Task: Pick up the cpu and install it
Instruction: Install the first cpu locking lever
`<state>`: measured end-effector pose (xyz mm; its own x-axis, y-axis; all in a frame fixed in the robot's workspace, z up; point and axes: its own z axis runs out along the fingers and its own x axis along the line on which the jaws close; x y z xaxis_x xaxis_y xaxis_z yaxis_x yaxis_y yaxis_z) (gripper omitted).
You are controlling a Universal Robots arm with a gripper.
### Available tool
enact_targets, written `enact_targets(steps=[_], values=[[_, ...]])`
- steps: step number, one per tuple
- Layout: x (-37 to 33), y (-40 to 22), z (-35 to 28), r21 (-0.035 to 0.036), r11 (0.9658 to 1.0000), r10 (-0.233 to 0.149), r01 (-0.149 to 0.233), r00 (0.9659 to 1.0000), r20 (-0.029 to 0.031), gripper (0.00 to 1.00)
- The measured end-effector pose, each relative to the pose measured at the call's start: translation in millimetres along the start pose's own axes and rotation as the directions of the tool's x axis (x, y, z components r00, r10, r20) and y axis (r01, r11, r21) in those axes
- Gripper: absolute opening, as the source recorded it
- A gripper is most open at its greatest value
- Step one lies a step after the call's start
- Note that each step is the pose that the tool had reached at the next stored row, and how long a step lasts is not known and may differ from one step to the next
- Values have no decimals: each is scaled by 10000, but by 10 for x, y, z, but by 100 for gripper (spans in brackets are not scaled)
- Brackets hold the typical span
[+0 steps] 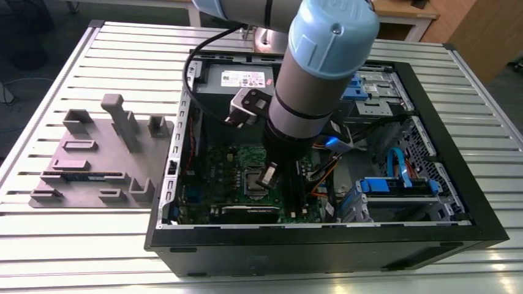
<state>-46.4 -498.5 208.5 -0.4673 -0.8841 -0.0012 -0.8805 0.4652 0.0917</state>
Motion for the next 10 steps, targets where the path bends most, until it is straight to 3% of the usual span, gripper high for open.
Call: enact_targets(steps=[10], values=[[23, -61, 79, 2, 10000, 27, -27, 10000, 8, 11]])
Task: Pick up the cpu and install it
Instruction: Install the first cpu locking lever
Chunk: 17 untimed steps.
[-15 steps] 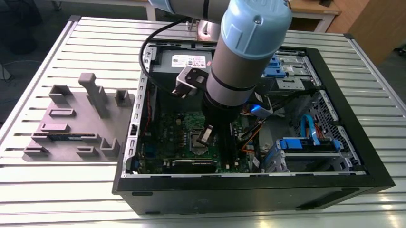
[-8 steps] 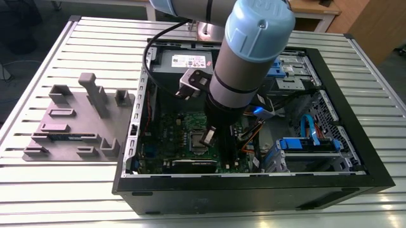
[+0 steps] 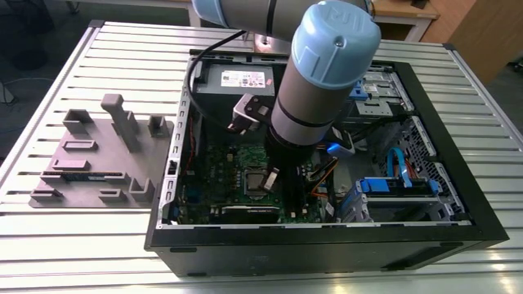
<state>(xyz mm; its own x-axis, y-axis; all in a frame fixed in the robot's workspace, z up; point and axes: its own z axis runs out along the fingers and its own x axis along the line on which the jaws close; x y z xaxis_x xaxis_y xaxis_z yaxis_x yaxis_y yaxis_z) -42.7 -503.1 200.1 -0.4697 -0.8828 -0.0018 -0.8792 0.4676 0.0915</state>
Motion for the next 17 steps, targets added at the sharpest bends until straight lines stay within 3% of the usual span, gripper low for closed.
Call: enact_targets(steps=[17], values=[[27, -25, 122, 62, 10000, -5, 5, 10000, 47, 11]])
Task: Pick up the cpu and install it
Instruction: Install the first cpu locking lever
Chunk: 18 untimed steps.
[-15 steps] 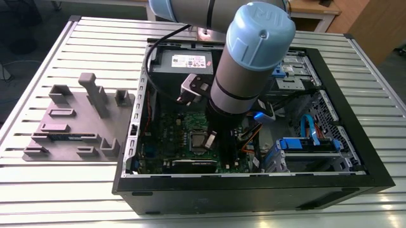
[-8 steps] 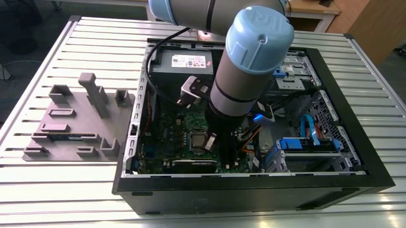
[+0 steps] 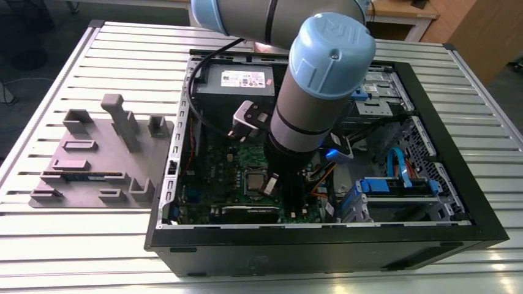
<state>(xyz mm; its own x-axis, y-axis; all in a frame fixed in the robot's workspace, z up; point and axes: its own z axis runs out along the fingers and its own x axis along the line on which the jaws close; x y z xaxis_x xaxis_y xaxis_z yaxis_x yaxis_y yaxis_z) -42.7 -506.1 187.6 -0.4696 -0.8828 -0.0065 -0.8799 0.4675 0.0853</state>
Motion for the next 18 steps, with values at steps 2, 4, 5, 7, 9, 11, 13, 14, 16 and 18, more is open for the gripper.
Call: enact_targets(steps=[2, 4, 5, 7, 9, 11, 13, 14, 16, 18], values=[[0, -1, 7, 6, 10000, -1, 1, 10000, 5, 11], [1, -1, 9, 12, 10000, -5, 5, 10000, 13, 11], [0, -1, 10, 11, 10000, -8, 8, 10000, 23, 11], [2, -1, 4, 9, 10000, -17, 17, 10000, 32, 11], [7, -3, 11, 5, 10000, -21, 21, 10000, 42, 11], [14, -8, 13, 1, 10000, -22, 22, 10000, 55, 11], [24, -15, 16, 0, 10000, -24, 24, 10000, 64, 11], [29, -17, 15, -1, 10000, -27, 27, 10000, 67, 11], [36, -21, 13, -8, 10000, -38, 38, 10000, 75, 11], [37, -21, 13, -10, 10000, -42, 42, 10000, 77, 11]])
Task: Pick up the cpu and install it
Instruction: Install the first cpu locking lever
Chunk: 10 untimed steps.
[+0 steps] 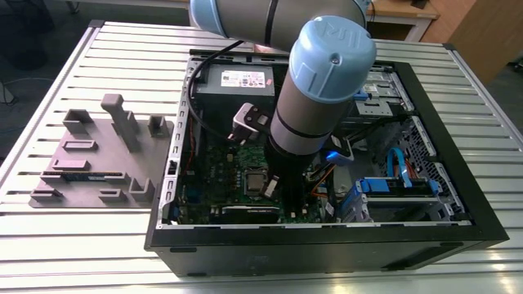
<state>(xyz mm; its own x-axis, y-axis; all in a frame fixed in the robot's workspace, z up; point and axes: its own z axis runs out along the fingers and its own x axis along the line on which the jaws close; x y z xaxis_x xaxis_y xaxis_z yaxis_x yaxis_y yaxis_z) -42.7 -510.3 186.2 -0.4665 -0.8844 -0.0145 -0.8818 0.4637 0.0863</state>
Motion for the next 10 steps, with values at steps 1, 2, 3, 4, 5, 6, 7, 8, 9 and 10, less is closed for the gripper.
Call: enact_targets(steps=[1, 2, 3, 4, 5, 6, 7, 8, 9, 10], values=[[1, -1, 0, -3, 10000, -3, 3, 10000, 5, 11], [1, -1, 0, -5, 10000, -6, 6, 10000, 9, 11], [1, -2, 0, -8, 10000, -8, 8, 10000, 15, 11], [1, -3, -1, -15, 10000, -10, 10, 10000, 24, 11], [0, -6, -2, -23, 10000, -14, 14, 10000, 38, 11], [-2, -8, -4, -31, 10000, -18, 18, 10000, 55, 11], [-5, -11, -6, -39, 10000, -22, 22, 10000, 71, 11], [-7, -14, -8, -44, 10000, -27, 28, 10000, 83, 11], [-9, -18, -10, -49, 10000, -34, 35, 9999, 94, 11], [-11, -20, -11, -52, 10000, -38, 39, 9999, 101, 11]])
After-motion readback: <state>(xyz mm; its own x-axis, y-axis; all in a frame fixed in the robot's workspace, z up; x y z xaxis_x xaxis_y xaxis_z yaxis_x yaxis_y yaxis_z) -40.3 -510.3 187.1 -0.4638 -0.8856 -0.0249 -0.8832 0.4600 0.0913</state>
